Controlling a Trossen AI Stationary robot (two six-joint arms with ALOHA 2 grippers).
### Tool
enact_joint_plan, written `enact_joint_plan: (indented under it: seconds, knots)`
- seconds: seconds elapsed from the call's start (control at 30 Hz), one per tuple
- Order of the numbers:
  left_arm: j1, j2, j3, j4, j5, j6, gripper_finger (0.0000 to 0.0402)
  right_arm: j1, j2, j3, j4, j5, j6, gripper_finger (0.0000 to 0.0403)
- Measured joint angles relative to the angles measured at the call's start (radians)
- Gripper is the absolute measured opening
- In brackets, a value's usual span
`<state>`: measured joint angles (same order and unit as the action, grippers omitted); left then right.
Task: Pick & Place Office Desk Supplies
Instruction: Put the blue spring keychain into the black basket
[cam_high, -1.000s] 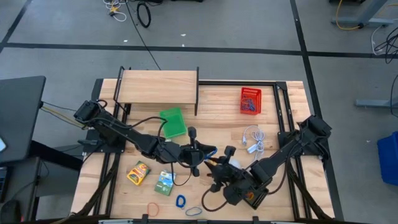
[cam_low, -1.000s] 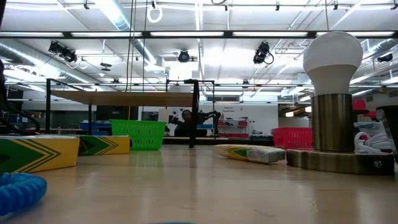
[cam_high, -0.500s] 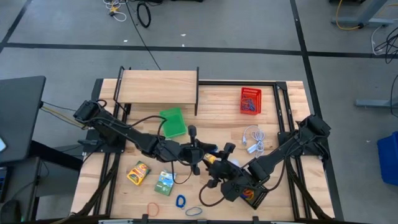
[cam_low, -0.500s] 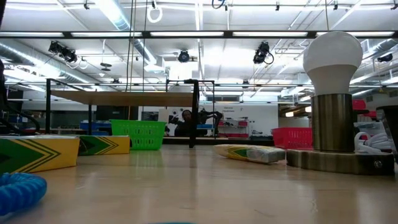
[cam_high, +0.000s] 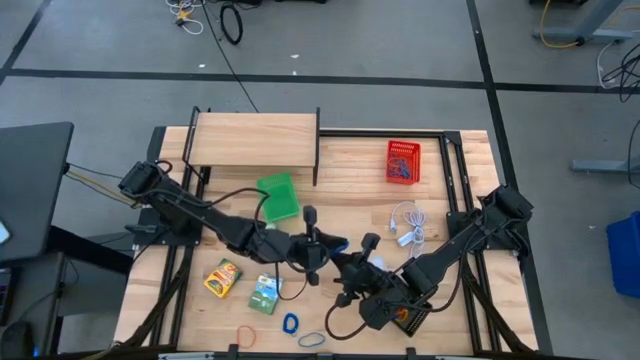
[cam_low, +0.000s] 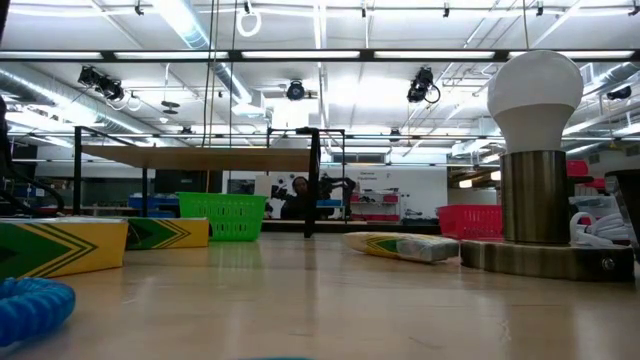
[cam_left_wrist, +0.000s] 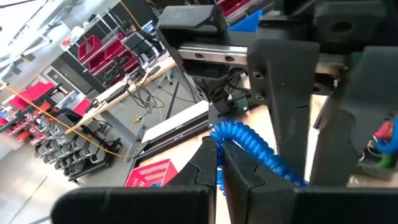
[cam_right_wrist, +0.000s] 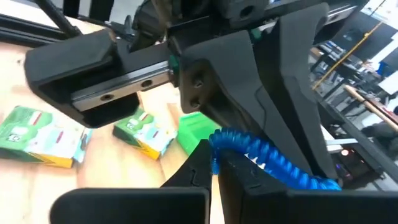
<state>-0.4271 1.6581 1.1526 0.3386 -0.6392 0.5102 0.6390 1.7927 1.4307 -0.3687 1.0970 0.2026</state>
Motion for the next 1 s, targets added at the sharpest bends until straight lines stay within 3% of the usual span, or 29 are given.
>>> enact_joint_plan:
  seconds: [0.13,0.37,0.67,0.8,1.0]
  knots:
    - [-0.021,0.0,0.0,-0.01,-0.003,0.025,0.003,0.01,0.0,0.0,0.0,-0.009,0.0,0.0008]
    - [-0.053,-0.013,0.0,-0.034,-0.056,0.04,0.0124,0.01,0.0,0.0,0.0,-0.018,0.0,0.0006]
    - [-0.111,-0.08,0.0,-0.224,-0.137,0.022,0.0252,0.014,0.0,0.0,-0.002,-0.023,-0.006,0.0006]
    - [-0.131,-0.104,-0.001,-0.342,-0.172,-0.011,0.027,0.022,0.0,0.0,0.001,-0.016,-0.006,0.0005]
    - [-0.135,-0.125,-0.001,-0.501,-0.2,-0.131,0.0264,0.058,-0.004,0.0,-0.005,-0.023,0.025,0.0005]
